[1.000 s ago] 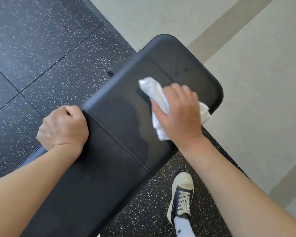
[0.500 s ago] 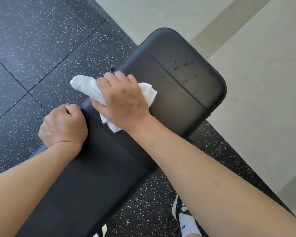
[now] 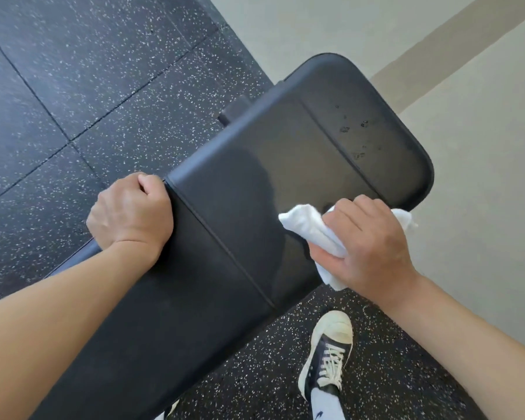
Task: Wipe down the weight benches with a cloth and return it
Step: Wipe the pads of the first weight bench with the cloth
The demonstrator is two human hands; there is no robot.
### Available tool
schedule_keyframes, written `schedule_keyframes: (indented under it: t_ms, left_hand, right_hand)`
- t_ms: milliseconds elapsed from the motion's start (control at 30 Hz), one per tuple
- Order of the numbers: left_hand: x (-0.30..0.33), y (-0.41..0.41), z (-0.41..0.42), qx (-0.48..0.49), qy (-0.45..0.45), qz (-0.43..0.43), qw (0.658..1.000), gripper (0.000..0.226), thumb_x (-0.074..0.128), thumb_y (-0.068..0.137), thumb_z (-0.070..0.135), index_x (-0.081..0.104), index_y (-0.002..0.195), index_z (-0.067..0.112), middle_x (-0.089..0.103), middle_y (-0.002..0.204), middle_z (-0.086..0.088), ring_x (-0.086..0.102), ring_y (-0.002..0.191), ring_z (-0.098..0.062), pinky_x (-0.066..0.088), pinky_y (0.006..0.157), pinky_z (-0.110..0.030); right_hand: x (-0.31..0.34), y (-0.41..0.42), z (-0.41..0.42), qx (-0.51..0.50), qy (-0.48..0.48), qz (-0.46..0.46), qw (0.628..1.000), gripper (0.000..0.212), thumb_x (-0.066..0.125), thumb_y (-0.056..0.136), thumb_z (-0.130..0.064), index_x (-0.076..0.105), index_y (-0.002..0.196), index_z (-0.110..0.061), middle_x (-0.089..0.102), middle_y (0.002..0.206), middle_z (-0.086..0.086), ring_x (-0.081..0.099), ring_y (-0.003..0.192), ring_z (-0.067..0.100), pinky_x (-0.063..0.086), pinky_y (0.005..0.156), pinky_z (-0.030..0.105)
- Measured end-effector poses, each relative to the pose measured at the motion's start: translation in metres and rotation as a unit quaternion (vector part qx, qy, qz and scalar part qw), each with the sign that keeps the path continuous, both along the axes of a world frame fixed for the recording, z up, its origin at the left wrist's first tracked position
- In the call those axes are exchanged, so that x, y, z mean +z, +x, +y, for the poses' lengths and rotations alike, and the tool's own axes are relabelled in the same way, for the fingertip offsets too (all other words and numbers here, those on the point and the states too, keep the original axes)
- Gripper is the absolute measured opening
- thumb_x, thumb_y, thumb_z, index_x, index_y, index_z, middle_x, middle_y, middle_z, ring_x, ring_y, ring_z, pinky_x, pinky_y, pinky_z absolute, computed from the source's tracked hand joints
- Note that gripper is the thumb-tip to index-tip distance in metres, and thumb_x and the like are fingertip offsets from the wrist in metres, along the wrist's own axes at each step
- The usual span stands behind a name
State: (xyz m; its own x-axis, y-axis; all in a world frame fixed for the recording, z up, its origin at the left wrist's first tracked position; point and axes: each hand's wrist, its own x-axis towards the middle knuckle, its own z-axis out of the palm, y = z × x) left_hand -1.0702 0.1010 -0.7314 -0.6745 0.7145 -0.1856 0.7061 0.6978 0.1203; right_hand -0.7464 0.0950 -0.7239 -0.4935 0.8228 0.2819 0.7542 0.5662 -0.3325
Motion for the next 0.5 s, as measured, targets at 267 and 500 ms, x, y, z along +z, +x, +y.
schedule_keyframes:
  t_ms: [267,500]
  left_hand:
    - [-0.002,-0.003,-0.002,0.005,0.013,-0.008,1.0,0.043,0.026,0.089,0.037,0.049,0.063,0.011,0.046,0.062,-0.008,0.035,0.056,-0.025,0.031,0.066,-0.04]
    - [0.003,0.0,0.0,0.006,0.021,-0.004,1.0,0.044,0.027,0.087,0.037,0.052,0.064,0.009,0.045,0.062,-0.01,0.038,0.06,-0.034,0.033,0.068,-0.041]
  right_hand:
    - [0.003,-0.087,0.096,0.03,0.019,0.007,0.999,0.026,0.065,0.087,-0.036,0.059,0.077,-0.013,0.055,0.073,0.007,0.052,0.069,0.031,0.038,0.062,0.043]
    - [0.006,-0.138,0.144,0.043,-0.029,-0.091,0.994,0.031,0.045,0.096,-0.049,0.059,0.1,-0.022,0.063,0.101,-0.002,0.056,0.096,0.024,0.034,0.076,0.036]
